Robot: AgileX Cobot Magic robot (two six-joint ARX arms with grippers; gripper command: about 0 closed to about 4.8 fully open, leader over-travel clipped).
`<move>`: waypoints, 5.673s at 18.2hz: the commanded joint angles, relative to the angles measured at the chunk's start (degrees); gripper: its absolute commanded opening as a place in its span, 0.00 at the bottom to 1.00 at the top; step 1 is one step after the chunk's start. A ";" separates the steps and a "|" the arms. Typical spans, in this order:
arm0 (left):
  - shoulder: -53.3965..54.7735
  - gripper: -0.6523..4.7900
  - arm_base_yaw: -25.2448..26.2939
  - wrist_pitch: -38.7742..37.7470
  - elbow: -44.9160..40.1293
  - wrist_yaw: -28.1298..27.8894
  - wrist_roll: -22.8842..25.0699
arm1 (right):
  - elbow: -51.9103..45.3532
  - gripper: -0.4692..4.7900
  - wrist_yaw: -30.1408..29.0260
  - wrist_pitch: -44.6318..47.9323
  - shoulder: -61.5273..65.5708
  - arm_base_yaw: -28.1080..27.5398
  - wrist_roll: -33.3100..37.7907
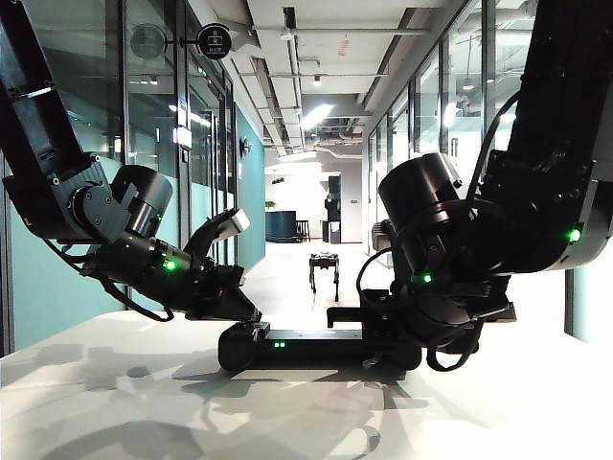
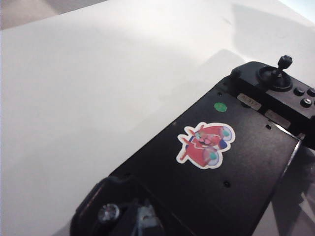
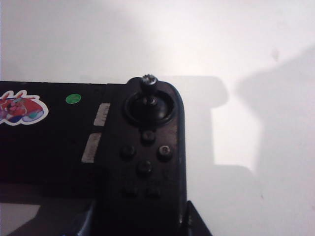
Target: Push the left joystick on the remote control sitting on the white table forward to make the robot dog walk in a straight line until it approaches the door.
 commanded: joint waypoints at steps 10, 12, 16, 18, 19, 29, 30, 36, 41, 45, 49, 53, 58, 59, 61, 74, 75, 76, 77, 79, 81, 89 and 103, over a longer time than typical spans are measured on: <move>-0.22 0.11 0.13 -1.46 0.24 2.91 0.04 | 0.15 0.36 0.37 0.66 -0.24 0.09 -0.44; -1.55 0.11 0.17 -4.66 0.24 4.15 0.33 | 0.15 0.36 0.37 0.63 -0.24 0.09 -0.46; -7.89 0.11 0.17 -16.68 0.24 4.15 5.70 | 0.15 0.36 0.39 0.63 -0.24 0.09 -0.46; -10.91 0.11 0.17 -21.84 0.24 4.02 7.02 | 0.15 0.36 0.37 0.63 -0.24 0.09 -0.46; -12.11 0.11 0.15 -23.26 0.24 3.50 6.91 | 0.15 0.36 0.37 0.61 -0.24 0.09 -0.46; -26.51 0.11 0.13 -31.54 0.24 -2.99 6.23 | 0.13 0.68 -1.03 0.55 -0.26 0.13 -1.75; -27.43 0.11 0.13 -32.41 0.24 -3.02 6.23 | 0.13 0.68 -1.03 0.57 -0.35 0.26 -1.77; -29.42 0.11 0.13 -35.74 0.24 -3.02 6.25 | 0.00 0.68 -0.22 -5.03 -3.85 1.97 -3.04; -31.98 0.11 0.13 -36.15 0.22 -5.62 4.63 | -2.27 0.67 1.22 -5.86 -6.78 2.36 -3.04; -35.71 0.11 0.13 -37.16 0.20 -9.60 1.90 | -5.90 0.41 1.18 -5.84 -9.94 2.36 -3.02; -42.27 0.11 0.11 -39.50 0.09 -15.15 -1.18 | -8.15 0.10 0.94 -5.86 -13.94 2.36 -3.45; -50.34 0.11 0.09 -44.26 -0.24 -21.09 -2.32 | -11.06 0.09 0.74 -5.95 -17.55 2.38 -4.72; -65.48 0.11 0.04 -45.29 -8.92 -29.46 -5.60 | -13.35 0.09 0.57 -8.94 -23.28 2.60 -5.51; -69.26 0.11 0.04 -45.11 -11.74 -31.52 -6.38 | -13.79 0.09 0.59 -8.85 -24.44 2.84 -6.25; -75.32 0.11 0.04 -45.13 -16.31 -34.10 -6.99 | -14.36 0.09 0.52 -9.18 -26.27 3.15 -6.27; -122.27 0.11 0.04 -44.48 -50.75 -44.26 -10.49 | -16.76 0.09 0.57 -13.57 -36.92 7.10 -9.44; -123.89 0.11 0.04 -44.35 -52.17 -43.93 -10.51 | -16.74 0.09 0.57 -13.57 -37.09 7.34 -9.46; -126.49 0.11 0.04 -44.17 -54.27 -43.87 -10.60 | -16.74 0.09 0.55 -13.62 -37.35 7.69 -9.46; -126.64 0.11 0.04 -42.95 -55.63 -42.97 -11.56 | -16.74 0.09 0.59 -13.62 -37.40 8.13 -9.46; -126.66 0.11 0.04 -41.75 -58.77 -41.05 -11.61 | -16.76 0.09 0.63 -14.49 -37.83 8.92 -9.46; -126.66 0.11 0.07 -39.10 -61.88 -41.07 -11.52 | -16.79 0.09 0.66 -15.32 -38.38 9.53 -9.49; -126.49 0.11 0.09 -36.44 -67.71 -38.38 -11.54 | -16.85 0.09 0.57 -17.16 -41.53 10.19 -11.15; -126.49 0.11 0.09 -36.44 -67.71 -38.38 -11.54 | -31.65 0.09 -2.73 -22.53 -65.13 10.08 -10.95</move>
